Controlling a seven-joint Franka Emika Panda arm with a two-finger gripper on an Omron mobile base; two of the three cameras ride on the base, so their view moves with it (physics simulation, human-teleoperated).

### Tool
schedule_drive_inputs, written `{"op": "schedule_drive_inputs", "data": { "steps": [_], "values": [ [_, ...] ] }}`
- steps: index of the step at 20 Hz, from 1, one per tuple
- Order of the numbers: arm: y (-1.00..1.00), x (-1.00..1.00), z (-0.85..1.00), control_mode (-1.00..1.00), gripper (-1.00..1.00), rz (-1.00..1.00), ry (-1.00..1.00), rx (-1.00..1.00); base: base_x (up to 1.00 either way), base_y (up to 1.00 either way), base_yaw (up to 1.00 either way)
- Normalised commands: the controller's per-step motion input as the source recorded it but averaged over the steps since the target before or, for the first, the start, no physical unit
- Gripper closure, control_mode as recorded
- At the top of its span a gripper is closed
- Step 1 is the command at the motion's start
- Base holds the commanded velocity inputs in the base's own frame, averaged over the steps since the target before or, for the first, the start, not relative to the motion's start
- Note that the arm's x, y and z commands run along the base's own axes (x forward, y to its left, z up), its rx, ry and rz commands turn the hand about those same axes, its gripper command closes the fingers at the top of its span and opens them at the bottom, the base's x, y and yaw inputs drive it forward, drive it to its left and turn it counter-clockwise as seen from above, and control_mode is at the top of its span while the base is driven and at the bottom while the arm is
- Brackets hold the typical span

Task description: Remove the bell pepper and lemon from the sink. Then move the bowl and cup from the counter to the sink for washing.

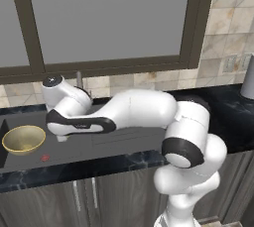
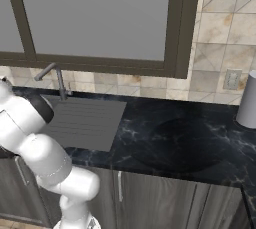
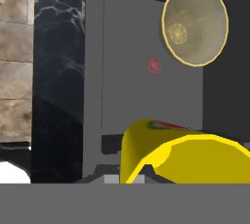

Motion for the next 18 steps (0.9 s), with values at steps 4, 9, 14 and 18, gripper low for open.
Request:
{"op": "schedule_drive_inputs", "data": {
  "steps": [4, 9, 14, 18],
  "values": [
    [0.15, 0.24, -0.2, -1.0, 1.0, -0.03, 0.04, 0.05, 0.0, 0.0, 0.0],
    [0.15, 0.18, -0.23, -1.0, 1.0, -0.05, 0.0, 0.0, 0.0, 0.0, 0.0],
    [0.1, 0.11, -0.22, -1.0, 1.0, -0.05, 0.0, 0.0, 0.0, 0.0, 0.0],
    [0.07, 0.12, -0.17, -1.0, 1.0, -0.09, 0.0, 0.0, 0.0, 0.0, 0.0]
  ]
}}
